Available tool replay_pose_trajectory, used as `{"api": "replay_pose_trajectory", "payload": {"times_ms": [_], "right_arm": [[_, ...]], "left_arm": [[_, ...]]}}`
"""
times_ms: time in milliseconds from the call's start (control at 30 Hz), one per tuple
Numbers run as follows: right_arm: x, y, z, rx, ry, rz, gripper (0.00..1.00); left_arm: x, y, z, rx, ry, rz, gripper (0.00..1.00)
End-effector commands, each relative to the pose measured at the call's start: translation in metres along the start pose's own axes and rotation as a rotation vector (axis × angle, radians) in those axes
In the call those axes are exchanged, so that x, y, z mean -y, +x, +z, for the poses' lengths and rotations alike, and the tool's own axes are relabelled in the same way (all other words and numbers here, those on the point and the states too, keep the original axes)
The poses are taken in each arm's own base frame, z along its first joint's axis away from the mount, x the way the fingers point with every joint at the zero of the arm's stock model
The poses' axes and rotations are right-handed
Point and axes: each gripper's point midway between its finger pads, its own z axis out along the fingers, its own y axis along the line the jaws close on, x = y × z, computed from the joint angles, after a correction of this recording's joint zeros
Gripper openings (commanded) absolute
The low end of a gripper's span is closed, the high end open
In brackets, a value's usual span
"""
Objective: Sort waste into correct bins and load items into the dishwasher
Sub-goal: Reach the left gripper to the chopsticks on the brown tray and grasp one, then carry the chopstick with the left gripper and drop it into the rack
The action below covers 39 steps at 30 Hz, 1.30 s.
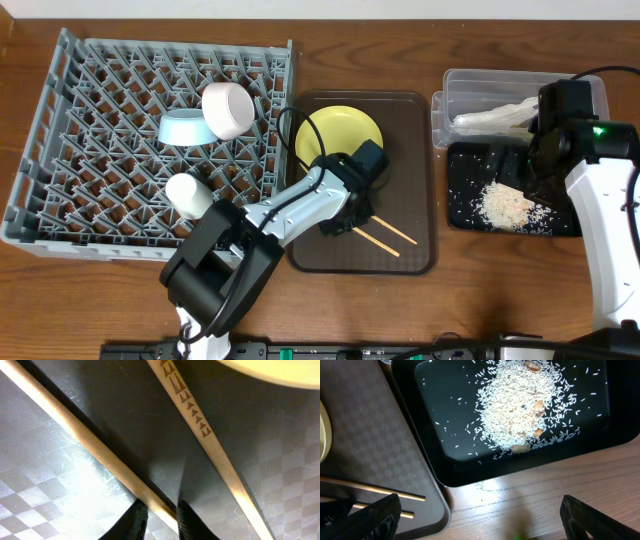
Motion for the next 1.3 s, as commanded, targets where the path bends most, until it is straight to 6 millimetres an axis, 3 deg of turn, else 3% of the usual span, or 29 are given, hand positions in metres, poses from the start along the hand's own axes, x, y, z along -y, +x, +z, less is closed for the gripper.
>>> {"api": "replay_pose_trajectory", "payload": {"times_ms": [0,367,633,867,1000,1133,1267], "right_arm": [[-0.001,-0.005,-0.011,0.038,-0.01,-0.005,0.99],[-0.001,-0.005,-0.011,0.038,-0.01,-0.005,0.99],[-0.001,-0.005,-0.011,0.038,-0.01,-0.006,0.99],[-0.001,-0.005,-0.011,0.037,-0.01,-0.006,0.99],[-0.001,-0.005,-0.01,0.037,-0.01,-0.006,0.99],[-0.001,-0.005,-0.011,0.038,-0.01,-0.006,0.99],[-0.001,-0.005,-0.011,0.038,-0.01,-0.009,0.99]], "left_arm": [[-0.004,0.001,0.008,-0.008,-0.023,-0.003,0.22],[-0.004,0.001,0.008,-0.009,-0.024,-0.003,0.08],[-0.001,0.002,-0.004,-0.006,0.001,-0.001,0.08],[0.008,-0.009,-0.042,0.048,0.095,0.018,0.08],[0.003,-0.021,-0.07,0.092,0.139,0.073,0.08],[-0.013,-0.034,-0.096,0.134,0.15,0.194,0.08],[-0.038,-0.054,-0.131,0.21,0.155,0.443,0.08]]}}
